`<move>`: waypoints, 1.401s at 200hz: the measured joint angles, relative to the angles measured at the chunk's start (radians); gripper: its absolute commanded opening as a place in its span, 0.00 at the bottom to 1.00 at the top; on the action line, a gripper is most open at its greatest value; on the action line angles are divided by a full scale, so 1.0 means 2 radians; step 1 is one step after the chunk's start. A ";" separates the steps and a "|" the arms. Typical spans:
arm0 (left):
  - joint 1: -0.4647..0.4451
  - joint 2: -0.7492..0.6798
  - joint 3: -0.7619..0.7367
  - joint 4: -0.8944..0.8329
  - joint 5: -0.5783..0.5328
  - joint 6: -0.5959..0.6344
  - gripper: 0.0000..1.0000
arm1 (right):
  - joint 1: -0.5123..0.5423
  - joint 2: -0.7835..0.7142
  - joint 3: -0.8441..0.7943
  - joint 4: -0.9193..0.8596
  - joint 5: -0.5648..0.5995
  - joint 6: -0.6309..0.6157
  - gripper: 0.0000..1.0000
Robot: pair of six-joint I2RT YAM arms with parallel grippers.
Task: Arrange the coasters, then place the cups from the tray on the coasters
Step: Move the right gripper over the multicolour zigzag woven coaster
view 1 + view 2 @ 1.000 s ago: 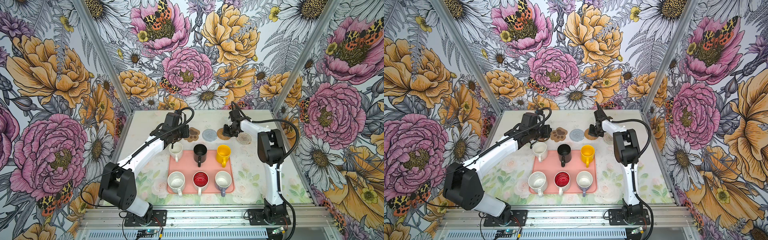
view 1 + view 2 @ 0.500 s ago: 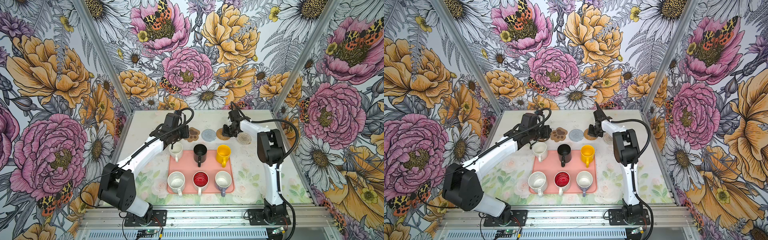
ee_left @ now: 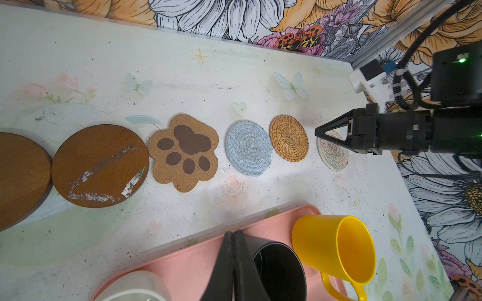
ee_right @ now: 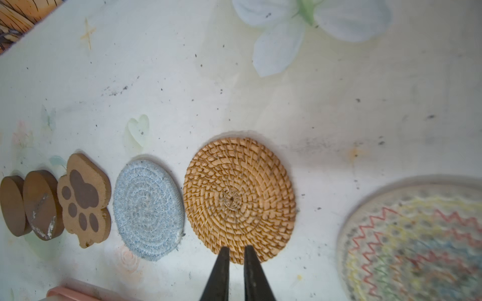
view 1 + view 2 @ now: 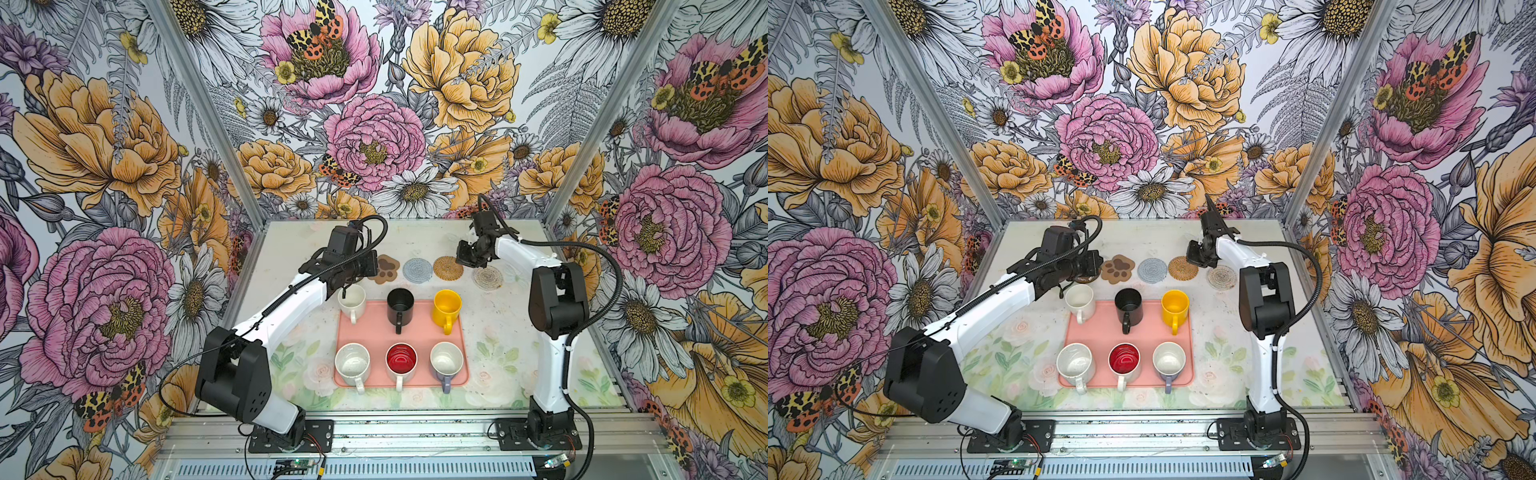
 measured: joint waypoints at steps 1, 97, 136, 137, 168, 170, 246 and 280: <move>0.000 0.000 0.000 0.000 0.000 0.000 0.07 | -0.001 -0.003 -0.003 0.001 0.000 0.000 0.16; 0.000 -0.006 -0.016 0.007 0.000 0.000 0.07 | -0.078 -0.035 -0.095 -0.006 0.024 -0.015 0.07; 0.000 -0.006 -0.024 0.012 0.000 0.000 0.07 | -0.079 -0.021 -0.094 -0.006 0.024 -0.015 0.05; 0.000 -0.006 -0.025 0.012 0.000 0.000 0.07 | -0.079 -0.020 -0.094 -0.006 0.024 -0.015 0.05; 0.001 -0.006 -0.028 0.014 -0.002 0.000 0.07 | -0.079 -0.007 -0.089 -0.004 0.024 -0.015 0.02; 0.001 -0.006 -0.028 0.015 -0.002 0.000 0.07 | -0.079 -0.006 -0.089 -0.005 0.024 -0.015 0.03; 0.004 -0.007 -0.032 0.015 -0.002 0.000 0.06 | -0.075 0.020 -0.049 -0.006 0.023 -0.011 0.00; 0.005 -0.007 -0.032 0.015 -0.003 0.000 0.07 | -0.069 0.035 -0.028 -0.004 0.022 -0.011 0.00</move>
